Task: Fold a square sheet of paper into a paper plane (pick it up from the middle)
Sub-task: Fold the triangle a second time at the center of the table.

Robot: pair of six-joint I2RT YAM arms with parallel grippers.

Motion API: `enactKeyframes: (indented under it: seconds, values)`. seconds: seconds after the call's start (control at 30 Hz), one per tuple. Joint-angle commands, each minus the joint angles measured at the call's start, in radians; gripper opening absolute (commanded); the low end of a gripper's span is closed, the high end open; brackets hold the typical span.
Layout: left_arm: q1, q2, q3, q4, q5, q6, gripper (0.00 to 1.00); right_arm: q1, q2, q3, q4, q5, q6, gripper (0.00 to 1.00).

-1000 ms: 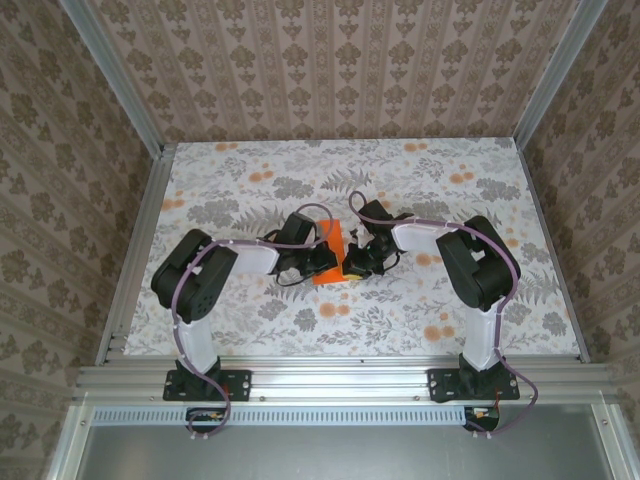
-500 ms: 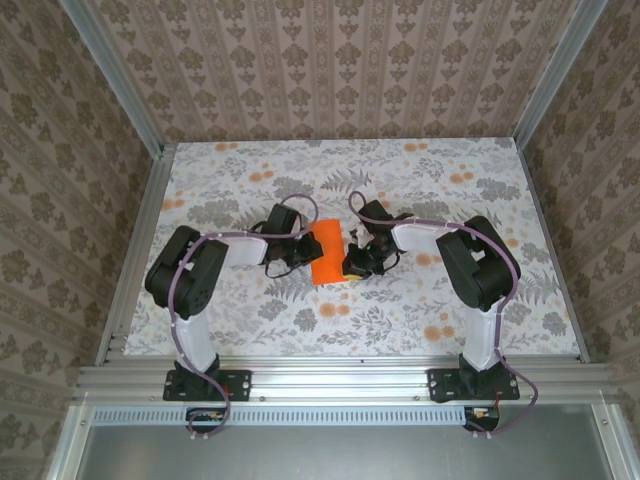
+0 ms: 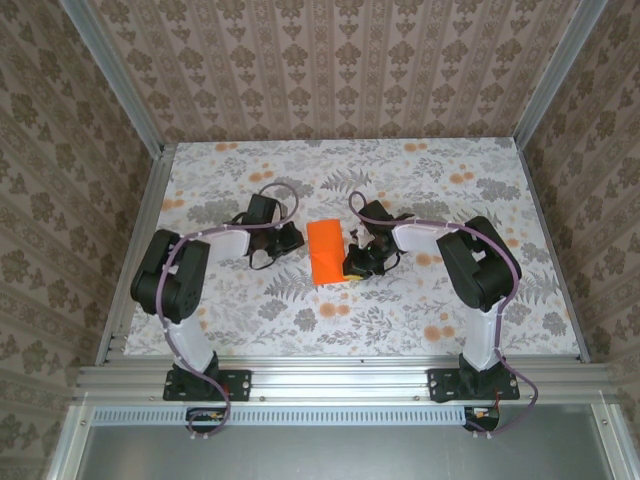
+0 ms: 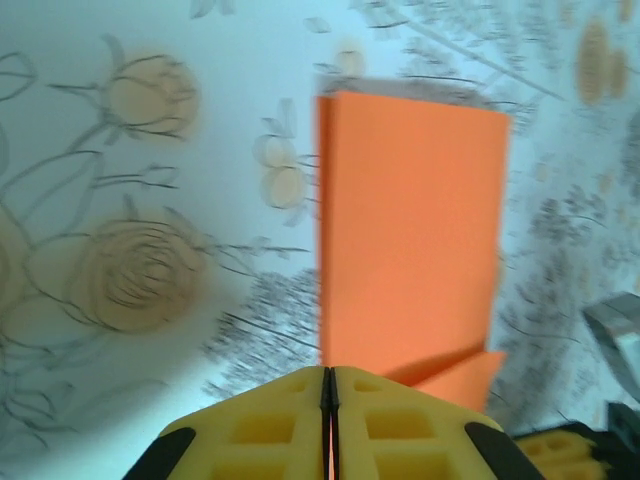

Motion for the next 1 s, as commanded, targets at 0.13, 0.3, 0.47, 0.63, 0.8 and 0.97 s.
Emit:
enactKeyframes:
  seconds: [0.13,0.3,0.47,0.63,0.8,0.97]
  values:
    - [-0.126,-0.073,-0.04,0.003,-0.01,-0.018,0.12,0.0,0.05,-0.072,-0.15,0.143,0.011,0.11]
    - [-0.167,0.023,-0.006,0.051,0.02,-0.058,0.12,0.0,0.043,-0.074,-0.134,0.129,0.016,0.1]
    - [-0.184,0.088,0.045,0.023,-0.017,-0.047,0.11,0.0,0.04,-0.076,-0.132,0.118,0.021,0.11]
    - [-0.185,0.114,0.055,-0.03,-0.091,-0.042,0.09,0.0,0.02,-0.074,-0.097,0.099,0.021,0.11]
    - [-0.187,0.138,0.072,-0.107,-0.112,-0.017,0.07,0.0,-0.075,-0.061,-0.014,0.029,0.025,0.12]
    - [-0.19,0.158,0.071,-0.129,-0.108,-0.021,0.07,0.008,-0.118,-0.037,0.088,-0.042,0.064,0.14]
